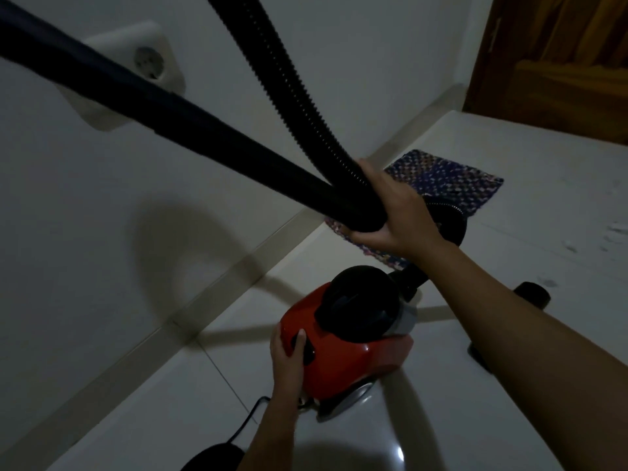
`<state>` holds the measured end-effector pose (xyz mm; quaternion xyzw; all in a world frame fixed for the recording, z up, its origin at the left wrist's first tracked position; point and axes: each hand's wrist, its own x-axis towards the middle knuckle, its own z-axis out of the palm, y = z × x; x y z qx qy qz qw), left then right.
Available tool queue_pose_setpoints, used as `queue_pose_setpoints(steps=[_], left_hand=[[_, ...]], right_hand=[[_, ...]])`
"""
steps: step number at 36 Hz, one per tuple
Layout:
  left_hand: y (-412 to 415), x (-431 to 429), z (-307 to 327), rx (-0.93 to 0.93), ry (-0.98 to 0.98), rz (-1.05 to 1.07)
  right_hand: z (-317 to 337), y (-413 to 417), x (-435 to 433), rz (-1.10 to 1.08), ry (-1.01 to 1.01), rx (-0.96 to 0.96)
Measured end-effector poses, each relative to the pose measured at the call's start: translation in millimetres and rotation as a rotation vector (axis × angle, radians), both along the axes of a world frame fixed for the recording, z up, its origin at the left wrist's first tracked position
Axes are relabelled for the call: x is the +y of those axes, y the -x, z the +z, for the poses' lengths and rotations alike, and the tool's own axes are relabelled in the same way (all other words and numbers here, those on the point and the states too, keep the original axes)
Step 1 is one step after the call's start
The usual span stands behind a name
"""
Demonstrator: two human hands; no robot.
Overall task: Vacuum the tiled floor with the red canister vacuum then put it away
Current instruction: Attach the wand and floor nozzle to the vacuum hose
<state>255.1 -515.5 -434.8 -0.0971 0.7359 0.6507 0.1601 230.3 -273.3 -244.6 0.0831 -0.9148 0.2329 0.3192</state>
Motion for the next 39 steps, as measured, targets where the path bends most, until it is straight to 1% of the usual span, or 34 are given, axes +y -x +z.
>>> queue_pose_setpoints(steps=[2, 4, 7, 11, 14, 16, 18, 19, 21, 23, 26, 28, 30, 32, 36, 39], left_hand=[[5, -1, 9, -0.028, 0.018, -0.012], [7, 3, 28, -0.018, 0.027, 0.022], [3, 19, 73, 0.145, 0.013, 0.085], [-18, 39, 149, 0.501, -0.063, 0.077], [-29, 45, 201, 0.815, -0.032, 0.022], [-26, 48, 229, 1.047, 0.039, -0.051], [-15, 52, 253, 1.276, 0.182, -0.125], [-7, 54, 264, 1.364, 0.259, -0.153], [6, 57, 283, 1.468, 0.403, -0.209], [16, 60, 294, 1.492, 0.573, -0.297], [27, 58, 295, 1.480, 0.891, -0.463], [30, 56, 291, 1.510, 1.020, -0.526], [31, 54, 290, 1.541, 1.068, -0.564], [32, 52, 292, 1.534, 1.105, -0.600], [37, 54, 301, 1.472, 1.280, -0.730], [41, 57, 307, 1.394, 1.319, -0.817]], right_hand=[[1, -1, 0, 0.017, 0.010, -0.005], [4, -4, 2, 0.025, 0.024, -0.007], [10, -8, 5, 0.041, 0.052, -0.010], [13, -11, 8, 0.063, 0.073, -0.043], [12, -14, 10, 0.060, 0.060, -0.080], [10, -16, 10, 0.058, 0.061, -0.109], [8, -16, 11, 0.073, 0.079, -0.133], [8, -17, 10, 0.085, 0.090, -0.139], [10, -19, 10, 0.111, 0.103, -0.148], [14, -22, 9, 0.152, 0.146, -0.167], [14, -25, 12, 0.176, 0.217, -0.191], [11, -25, 17, 0.169, 0.238, -0.211], [10, -27, 20, 0.173, 0.236, -0.229], [10, -29, 21, 0.184, 0.229, -0.245], [10, -28, 21, 0.192, 0.241, -0.282], [11, -28, 23, 0.195, 0.210, -0.296]])
